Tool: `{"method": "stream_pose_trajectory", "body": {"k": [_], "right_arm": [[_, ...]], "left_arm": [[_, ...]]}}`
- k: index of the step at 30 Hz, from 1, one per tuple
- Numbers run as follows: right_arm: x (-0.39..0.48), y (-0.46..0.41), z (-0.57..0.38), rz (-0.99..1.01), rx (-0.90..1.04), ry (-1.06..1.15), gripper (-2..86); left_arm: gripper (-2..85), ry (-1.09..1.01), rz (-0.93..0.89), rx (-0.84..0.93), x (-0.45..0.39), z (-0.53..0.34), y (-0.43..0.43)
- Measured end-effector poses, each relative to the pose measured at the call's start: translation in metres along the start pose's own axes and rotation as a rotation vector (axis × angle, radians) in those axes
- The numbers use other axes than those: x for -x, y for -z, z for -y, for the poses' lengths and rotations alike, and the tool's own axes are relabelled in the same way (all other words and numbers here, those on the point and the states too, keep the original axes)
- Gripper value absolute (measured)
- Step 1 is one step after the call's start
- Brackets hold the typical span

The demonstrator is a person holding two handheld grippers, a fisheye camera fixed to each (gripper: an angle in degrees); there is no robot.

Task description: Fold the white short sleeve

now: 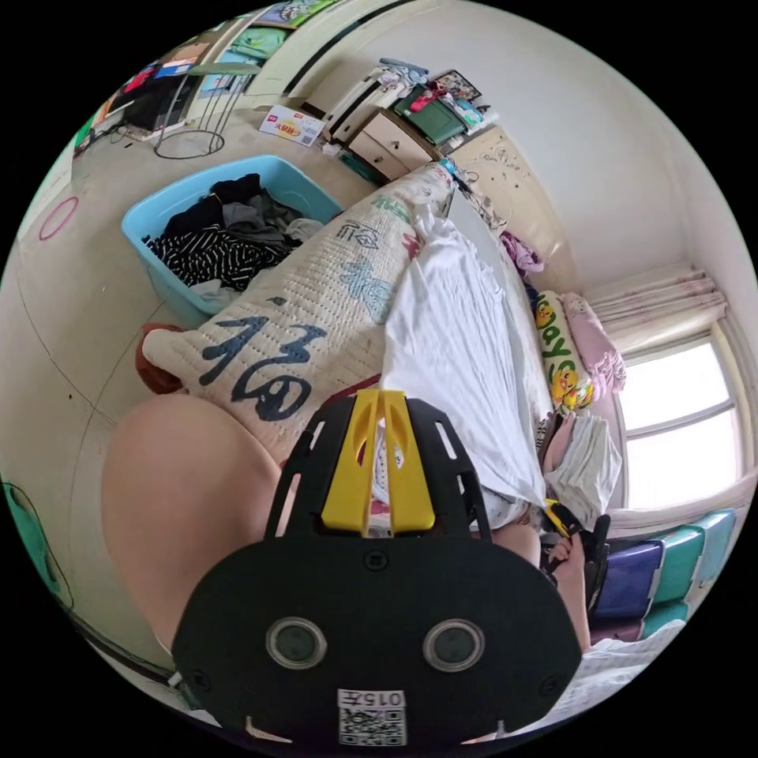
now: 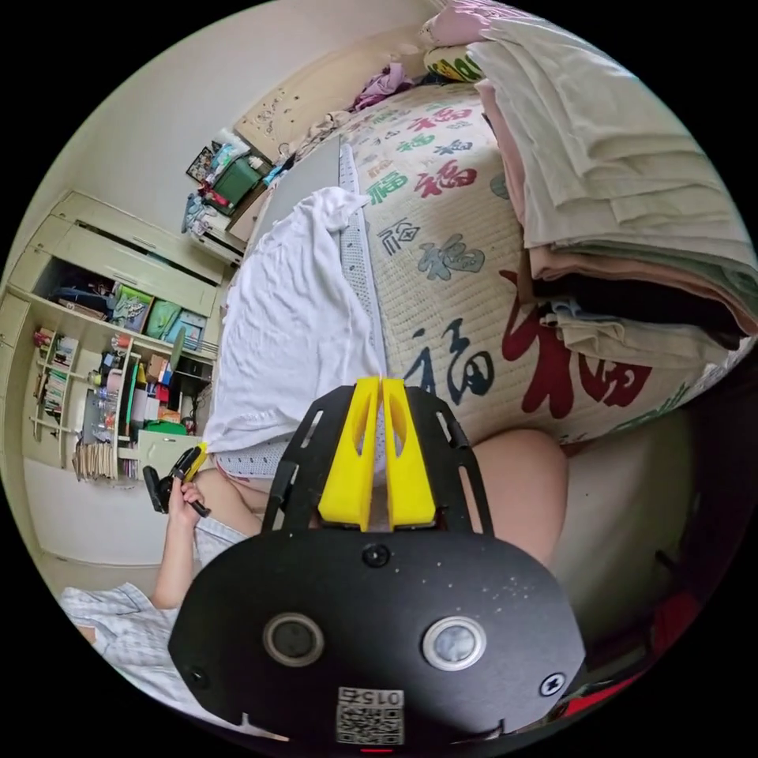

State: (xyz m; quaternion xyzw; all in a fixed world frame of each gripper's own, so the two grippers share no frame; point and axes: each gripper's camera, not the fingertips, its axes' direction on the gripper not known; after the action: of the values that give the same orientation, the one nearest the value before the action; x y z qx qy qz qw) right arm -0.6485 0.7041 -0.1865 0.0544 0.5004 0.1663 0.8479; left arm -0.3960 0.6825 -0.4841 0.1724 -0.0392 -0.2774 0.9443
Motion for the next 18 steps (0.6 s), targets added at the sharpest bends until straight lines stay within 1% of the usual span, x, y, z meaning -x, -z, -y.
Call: {"method": "stream_pose_trajectory", "body": {"k": [4,6,8,10,12,15,18], "right_arm": [[0.0,-0.036,-0.001,-0.095,0.079,0.031,-0.4],[-0.004,-0.049,0.0,-0.098,0.102,0.02,-0.3],[-0.009,-0.056,0.001,-0.075,0.11,0.005,-0.3],[-0.021,-0.064,0.002,-0.05,0.116,-0.021,-0.4],[-0.025,-0.072,0.003,-0.065,0.132,-0.025,-0.4],[-0.022,-0.083,0.004,-0.137,0.174,0.005,-0.5],[-0.025,-0.094,0.001,-0.143,0.216,0.057,-0.4]], "left_arm": [[-0.8,0.072,0.005,0.015,0.007,-0.009,0.001],[-0.8,0.159,-0.04,-0.025,0.018,-0.014,0.004],[-0.8,0.268,-0.155,-0.066,0.032,-0.017,0.006],[-0.8,0.259,-0.14,-0.039,0.028,-0.015,0.003],[-0.7,0.228,-0.101,-0.012,0.02,-0.015,0.001],[-0.6,0.228,-0.131,-0.002,0.014,-0.019,0.002],[-0.4,0.222,-0.149,0.027,0.006,-0.022,0.005]]}}
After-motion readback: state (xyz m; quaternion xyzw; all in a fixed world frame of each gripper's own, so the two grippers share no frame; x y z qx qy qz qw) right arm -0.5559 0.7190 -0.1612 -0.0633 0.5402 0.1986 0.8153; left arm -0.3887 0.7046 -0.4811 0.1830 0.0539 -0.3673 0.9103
